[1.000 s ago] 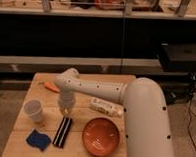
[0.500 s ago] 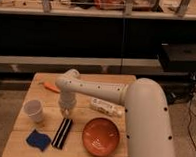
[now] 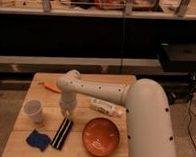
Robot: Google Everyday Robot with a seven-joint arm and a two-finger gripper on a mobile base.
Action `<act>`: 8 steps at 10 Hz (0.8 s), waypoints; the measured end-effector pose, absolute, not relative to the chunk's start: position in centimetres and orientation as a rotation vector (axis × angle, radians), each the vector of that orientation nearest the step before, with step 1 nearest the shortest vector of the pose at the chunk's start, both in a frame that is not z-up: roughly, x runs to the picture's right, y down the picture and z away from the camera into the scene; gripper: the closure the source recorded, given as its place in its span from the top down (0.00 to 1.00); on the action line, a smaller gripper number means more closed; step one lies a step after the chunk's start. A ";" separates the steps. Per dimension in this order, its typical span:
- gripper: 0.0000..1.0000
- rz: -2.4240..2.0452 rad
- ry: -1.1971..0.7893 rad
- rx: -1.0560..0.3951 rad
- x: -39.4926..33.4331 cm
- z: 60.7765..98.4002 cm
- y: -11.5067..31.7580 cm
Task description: Push the eraser across the table
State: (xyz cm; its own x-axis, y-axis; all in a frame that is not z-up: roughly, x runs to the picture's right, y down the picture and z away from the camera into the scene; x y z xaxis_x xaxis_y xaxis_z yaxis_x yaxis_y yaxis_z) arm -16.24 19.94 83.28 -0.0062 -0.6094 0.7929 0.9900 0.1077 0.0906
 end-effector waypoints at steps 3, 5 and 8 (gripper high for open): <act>0.08 -1.391 -0.817 -0.605 -16.1 83.2 20.0; 0.08 -1.393 -0.820 -0.605 -15.8 83.1 20.1; 0.08 -1.396 -0.826 -0.605 -15.5 83.0 20.3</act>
